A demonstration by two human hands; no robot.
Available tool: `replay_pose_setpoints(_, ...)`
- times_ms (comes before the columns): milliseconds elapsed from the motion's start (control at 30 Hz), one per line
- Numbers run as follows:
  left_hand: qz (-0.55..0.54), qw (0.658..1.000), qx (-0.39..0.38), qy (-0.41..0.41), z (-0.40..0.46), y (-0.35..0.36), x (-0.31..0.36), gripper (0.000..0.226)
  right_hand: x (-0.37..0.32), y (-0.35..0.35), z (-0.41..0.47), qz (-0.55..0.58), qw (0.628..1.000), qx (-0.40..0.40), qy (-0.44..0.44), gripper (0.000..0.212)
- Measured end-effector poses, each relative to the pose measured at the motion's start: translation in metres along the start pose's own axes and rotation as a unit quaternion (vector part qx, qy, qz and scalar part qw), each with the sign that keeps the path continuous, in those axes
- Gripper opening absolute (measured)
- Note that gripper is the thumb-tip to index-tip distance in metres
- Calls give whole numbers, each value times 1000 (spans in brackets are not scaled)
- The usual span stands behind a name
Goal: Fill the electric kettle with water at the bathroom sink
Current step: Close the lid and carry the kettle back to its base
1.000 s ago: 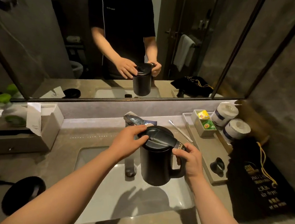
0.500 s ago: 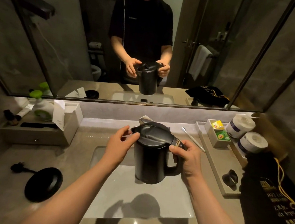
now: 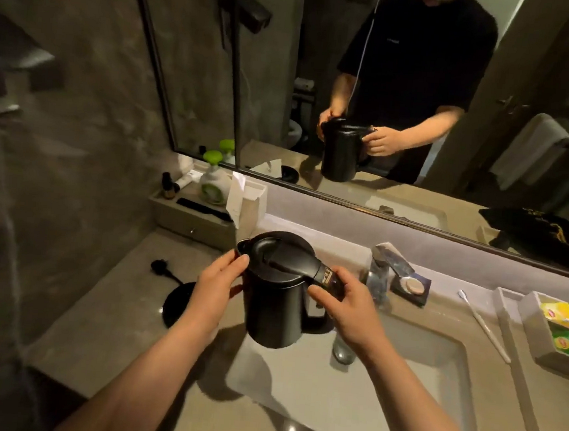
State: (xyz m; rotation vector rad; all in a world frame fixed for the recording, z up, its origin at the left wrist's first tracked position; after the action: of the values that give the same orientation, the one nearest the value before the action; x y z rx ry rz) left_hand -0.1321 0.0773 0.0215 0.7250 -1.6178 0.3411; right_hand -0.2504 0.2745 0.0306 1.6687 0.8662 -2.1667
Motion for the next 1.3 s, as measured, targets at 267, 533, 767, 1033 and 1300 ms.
replay_pose_setpoints(267,-20,994,108,-7,1,-93,5,26,-7,99,50,-65,988,-136,-28,17)
replay_pose_setpoints(533,-41,983,180,10,16,-139,-3,33,3,152,83,-98,973,-208,-31,17)
replay_pose_setpoints(767,-18,983,184,2,28,-150,-10,40,15,168,94,-85,971,-222,-7,22)
replay_pose_setpoints(1033,-21,982,189,-1,27,-151,-20,42,20,166,95,-79,969,-235,-13,20)
replay_pose_setpoints(1300,-22,985,173,-4,24,-149,-30,36,30,165,88,-97,966,-240,-6,27)
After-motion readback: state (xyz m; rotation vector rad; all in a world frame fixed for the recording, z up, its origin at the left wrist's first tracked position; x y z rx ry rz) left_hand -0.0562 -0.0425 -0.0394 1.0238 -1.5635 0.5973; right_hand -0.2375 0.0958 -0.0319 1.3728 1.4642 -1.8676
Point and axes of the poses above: each hand's wrist, its own z-axis towards the middle knuckle, its own y-axis out of the palm, x = y × z, the point moved 2 cm from there along z, towards the middle knuckle, and after that the axes turned 4 degrees about -z, right-handed, at the moved point
